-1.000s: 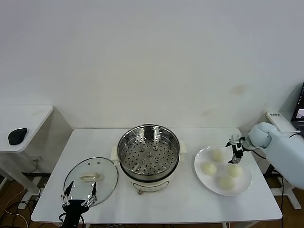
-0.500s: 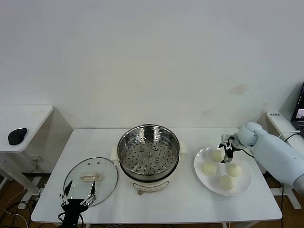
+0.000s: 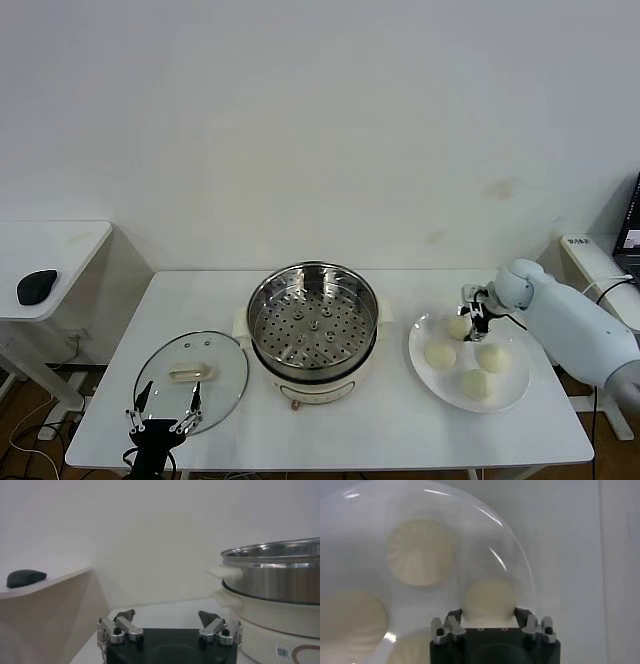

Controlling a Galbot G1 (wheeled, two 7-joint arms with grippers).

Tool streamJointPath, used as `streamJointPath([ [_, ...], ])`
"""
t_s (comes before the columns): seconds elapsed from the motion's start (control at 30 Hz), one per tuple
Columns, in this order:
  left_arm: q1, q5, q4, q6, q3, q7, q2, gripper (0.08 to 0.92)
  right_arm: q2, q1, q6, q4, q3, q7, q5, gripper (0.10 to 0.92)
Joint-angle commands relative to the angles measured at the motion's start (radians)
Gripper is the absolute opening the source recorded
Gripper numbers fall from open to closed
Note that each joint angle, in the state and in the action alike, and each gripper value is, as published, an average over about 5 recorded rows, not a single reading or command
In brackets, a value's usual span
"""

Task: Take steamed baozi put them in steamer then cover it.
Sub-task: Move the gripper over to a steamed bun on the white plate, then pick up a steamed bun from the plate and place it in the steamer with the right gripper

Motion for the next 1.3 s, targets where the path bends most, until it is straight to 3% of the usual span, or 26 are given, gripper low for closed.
streamJointPath([
  [0.03, 0.002, 0.0, -0.003, -0.002, -0.001, 0.0, 0.0, 0.823, -0.011, 0.005, 0.001, 0.018, -0.006, 0.001, -0.004, 0.579],
  [0.27, 0.003, 0.001, -0.005, 0.0, 0.001, 0.0, 0.003, 0.823, -0.12, 0.086, -0.013, 0.175, -0.101, -0.005, 0.077, 0.569],
  [0.5, 0.0, 0.001, -0.01, 0.002, 0.006, 0.001, 0.011, 0.823, -0.272, 0.279, -0.034, 0.385, -0.23, -0.012, 0.269, 0.575],
  [0.67, 0.001, -0.002, -0.014, 0.002, 0.007, 0.003, 0.017, 0.823, -0.294, 0.447, -0.048, 0.489, -0.335, -0.01, 0.398, 0.577],
  [0.97, 0.01, -0.016, -0.022, 0.001, -0.01, 0.005, 0.024, 0.823, -0.12, 0.735, -0.036, 0.531, -0.543, 0.017, 0.524, 0.577],
  [1.3, 0.009, -0.042, -0.016, 0.004, -0.039, 0.011, 0.032, 0.823, 0.138, 0.755, 0.055, 0.492, -0.658, 0.081, 0.56, 0.577],
])
